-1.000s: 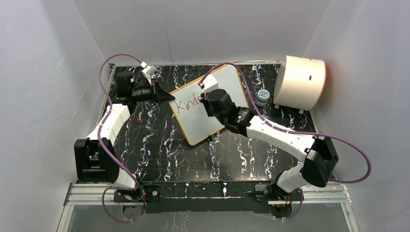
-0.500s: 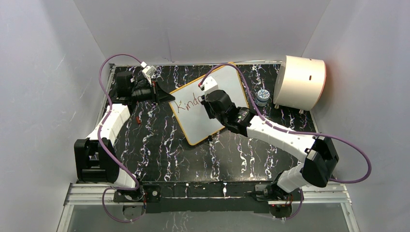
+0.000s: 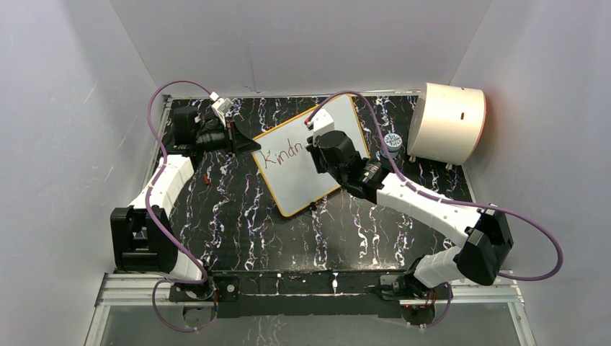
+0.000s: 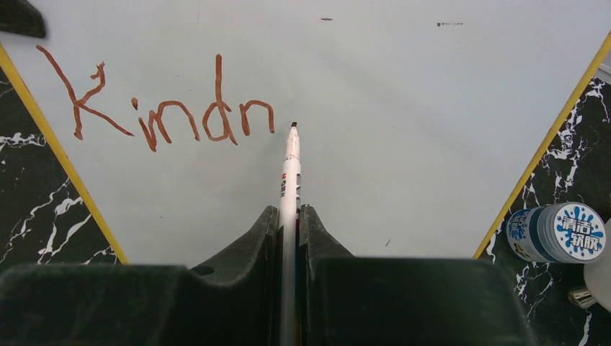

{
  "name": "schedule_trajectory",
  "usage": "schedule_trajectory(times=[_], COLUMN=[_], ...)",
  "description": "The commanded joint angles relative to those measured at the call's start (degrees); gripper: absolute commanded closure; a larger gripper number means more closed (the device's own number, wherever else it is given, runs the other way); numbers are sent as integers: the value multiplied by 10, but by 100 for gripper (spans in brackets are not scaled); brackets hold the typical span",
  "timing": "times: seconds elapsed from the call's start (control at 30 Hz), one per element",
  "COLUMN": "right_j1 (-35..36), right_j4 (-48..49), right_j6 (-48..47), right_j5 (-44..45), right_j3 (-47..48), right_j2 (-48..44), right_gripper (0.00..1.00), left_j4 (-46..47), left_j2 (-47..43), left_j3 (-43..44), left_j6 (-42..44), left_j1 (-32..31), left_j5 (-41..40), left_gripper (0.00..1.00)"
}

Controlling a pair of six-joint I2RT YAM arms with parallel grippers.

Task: Write a sentence on the whiteboard

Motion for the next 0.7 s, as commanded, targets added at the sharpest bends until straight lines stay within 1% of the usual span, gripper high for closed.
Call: schedule_trajectory(times=[0.0, 0.67], right_j1=[-10, -19], right_j4=[34, 51], right_j6=[10, 9], right_j5=[-10, -37], right_j3=[4, 12], right_j2=[-22, 8], right_gripper=[100, 100], left_j4=[-71, -71], left_j2=[15, 16], left_j3=[-16, -16], left_j6=[46, 47], left_j1=[-29, -29], left_j5=[-4, 0], left_gripper=[100, 100])
